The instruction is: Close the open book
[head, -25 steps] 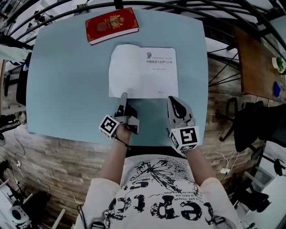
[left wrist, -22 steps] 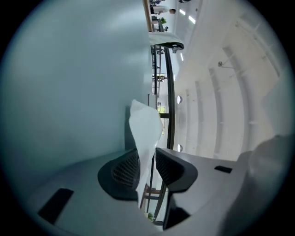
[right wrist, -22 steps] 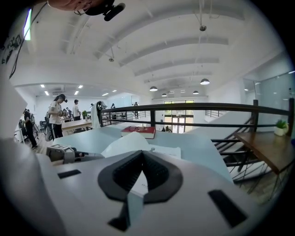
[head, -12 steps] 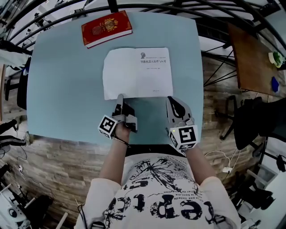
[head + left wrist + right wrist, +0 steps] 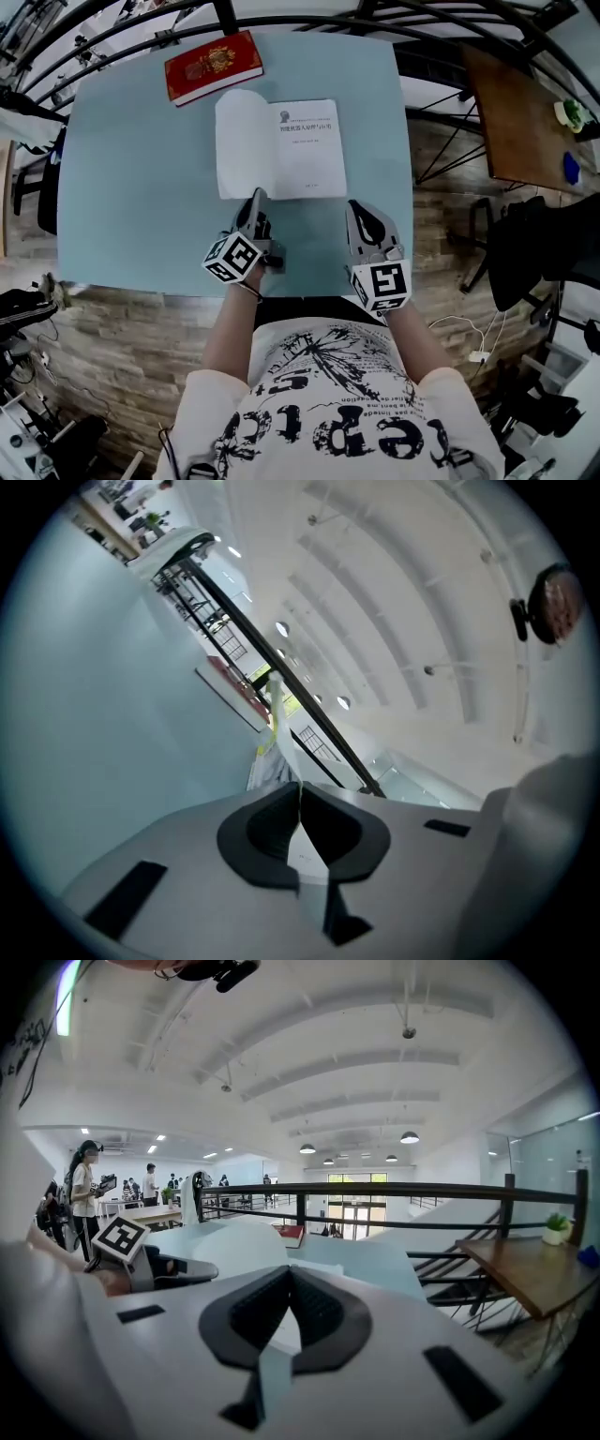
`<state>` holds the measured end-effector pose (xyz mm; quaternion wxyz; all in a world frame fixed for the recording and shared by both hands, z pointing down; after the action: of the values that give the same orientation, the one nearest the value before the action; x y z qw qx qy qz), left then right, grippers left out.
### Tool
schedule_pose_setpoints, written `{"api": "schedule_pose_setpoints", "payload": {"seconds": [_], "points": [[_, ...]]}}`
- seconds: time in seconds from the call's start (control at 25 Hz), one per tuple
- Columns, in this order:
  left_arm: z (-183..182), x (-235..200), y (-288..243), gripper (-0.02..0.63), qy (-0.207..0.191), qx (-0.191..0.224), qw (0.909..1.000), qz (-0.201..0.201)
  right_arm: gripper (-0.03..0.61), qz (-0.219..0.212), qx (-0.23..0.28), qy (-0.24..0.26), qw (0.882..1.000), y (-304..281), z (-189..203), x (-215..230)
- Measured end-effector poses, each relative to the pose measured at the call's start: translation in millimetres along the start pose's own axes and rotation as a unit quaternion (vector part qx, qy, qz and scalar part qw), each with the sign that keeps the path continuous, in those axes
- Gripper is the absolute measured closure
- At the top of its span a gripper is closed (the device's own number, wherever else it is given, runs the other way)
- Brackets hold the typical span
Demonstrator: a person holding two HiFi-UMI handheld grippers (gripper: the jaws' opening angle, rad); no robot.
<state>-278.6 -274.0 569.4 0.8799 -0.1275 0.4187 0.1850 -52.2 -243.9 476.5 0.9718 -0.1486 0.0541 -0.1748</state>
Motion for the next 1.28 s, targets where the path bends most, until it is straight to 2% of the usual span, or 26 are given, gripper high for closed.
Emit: {"api": "schedule_pose_setpoints", "payload": {"seconds": [0.12,0.24,0.32,0.44,0.64,0.72,0.84,0.92,1.0,1.08,1.28], "points": [[7,15,-10,0.591,-0.090,-0.047,0.9948,-0.005,0.568,0.007,-0.001,-0.004,1.000,10,3,11],[16,28,-20,0.591,-0.178,-0.093,0.9795,-0.012,0.568,0.015,-0.002,-0.006,1.000,17,7,22],[23,34,-27,0.591,-0.223,-0.118,0.9675,-0.015,0.568,0.020,-0.003,-0.009,1.000,20,9,29],[35,41,-37,0.591,-0.283,-0.155,0.9462,-0.020,0.568,0.027,-0.006,-0.015,0.999,25,13,38],[61,48,-55,0.589,-0.369,-0.225,0.9016,-0.020,0.568,0.037,-0.009,-0.024,0.999,33,17,52],[71,46,-62,0.589,-0.388,-0.250,0.8870,-0.019,0.568,0.041,-0.010,-0.027,0.999,35,20,58],[86,42,-71,0.589,-0.394,-0.285,0.8734,-0.020,0.568,0.049,-0.018,-0.031,0.998,37,26,65],[97,38,-75,0.560,-0.396,-0.317,0.8615,-0.017,0.568,0.054,-0.023,-0.037,0.998,38,29,68],[106,36,-77,0.505,-0.388,-0.354,0.8510,-0.009,0.568,0.060,-0.026,-0.040,0.997,39,28,71],[111,38,-78,0.470,-0.378,-0.380,0.8439,-0.001,0.568,0.069,-0.030,-0.035,0.997,39,28,74],[116,41,-79,0.411,-0.381,-0.400,0.8336,0.016,0.568,0.097,-0.047,-0.033,0.994,38,31,86]]}}
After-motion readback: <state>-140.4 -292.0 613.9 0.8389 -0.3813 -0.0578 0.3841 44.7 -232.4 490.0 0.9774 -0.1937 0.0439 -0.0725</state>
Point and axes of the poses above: the fingertips, and each gripper's own axes: y backward along the fingers, x to its right, z out of its underside, the point moved 5 cm from there along y, backward along the fingers, and after that the axes turned 8 degrees about z, right-handed, at the moved point
